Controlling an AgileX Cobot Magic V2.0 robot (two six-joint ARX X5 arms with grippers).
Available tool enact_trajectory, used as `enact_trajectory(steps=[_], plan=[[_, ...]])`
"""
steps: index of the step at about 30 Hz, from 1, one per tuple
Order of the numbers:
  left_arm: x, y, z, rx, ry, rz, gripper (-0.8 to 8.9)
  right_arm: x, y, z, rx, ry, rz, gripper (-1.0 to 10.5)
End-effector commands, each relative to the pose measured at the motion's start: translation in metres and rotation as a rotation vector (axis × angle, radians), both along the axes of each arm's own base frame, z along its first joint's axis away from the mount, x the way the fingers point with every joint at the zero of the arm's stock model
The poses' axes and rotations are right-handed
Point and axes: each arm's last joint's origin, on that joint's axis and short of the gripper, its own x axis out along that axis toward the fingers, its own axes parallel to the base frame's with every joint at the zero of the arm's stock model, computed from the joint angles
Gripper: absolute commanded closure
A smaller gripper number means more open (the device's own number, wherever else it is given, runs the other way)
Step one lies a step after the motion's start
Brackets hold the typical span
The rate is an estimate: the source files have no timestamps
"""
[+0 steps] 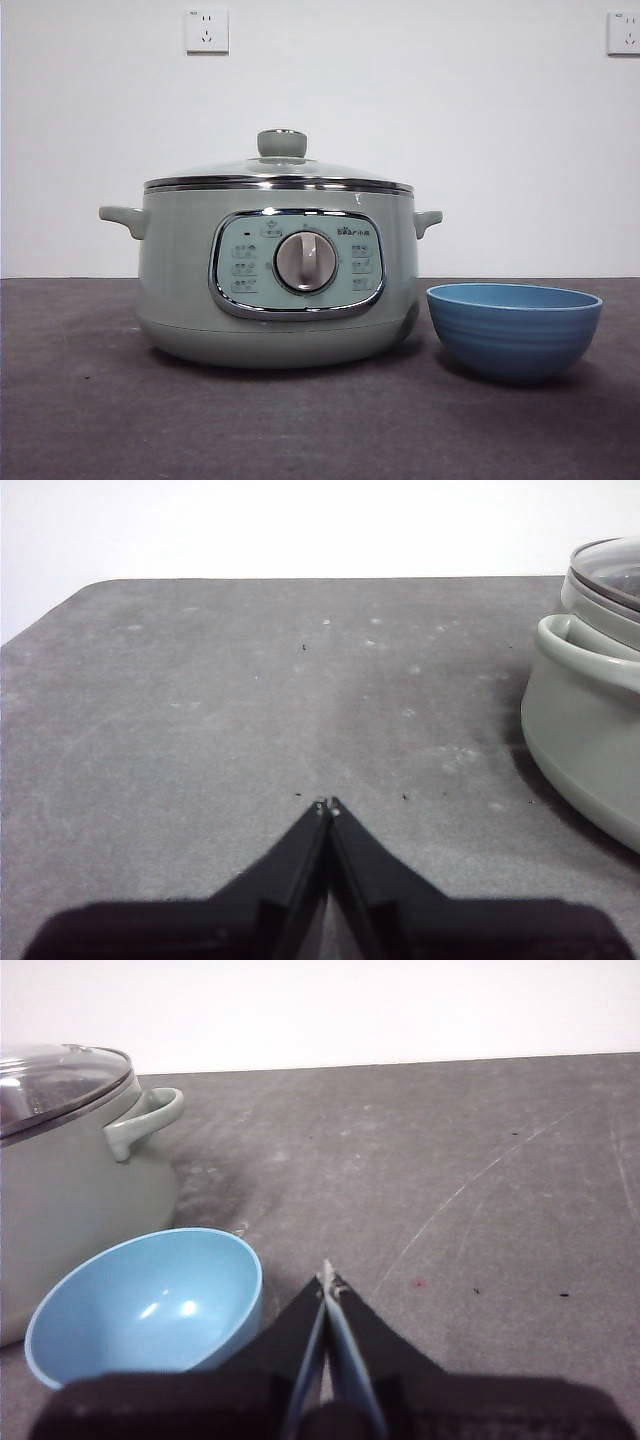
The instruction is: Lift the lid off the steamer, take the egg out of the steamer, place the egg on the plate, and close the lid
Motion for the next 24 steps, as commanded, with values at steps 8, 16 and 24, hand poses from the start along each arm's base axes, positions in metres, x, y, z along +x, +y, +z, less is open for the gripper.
enact_trajectory(steps=[8, 16, 24], plan=[[-0.001, -0.002, 0.005, -0.159, -0.019, -0.050, 8.20, 0.000, 0.000, -0.002, 0.179, 0.046, -0.021, 9.6], [-0.010, -0.005, 0.045, -0.234, -0.098, -0.133, 8.21, -0.006, 0.001, 0.031, 0.270, -0.022, 0.004, 9.6], [-0.022, -0.008, 0.101, -0.246, -0.088, -0.267, 8.21, -0.008, 0.005, 0.083, 0.278, 0.019, 0.131, 9.6]])
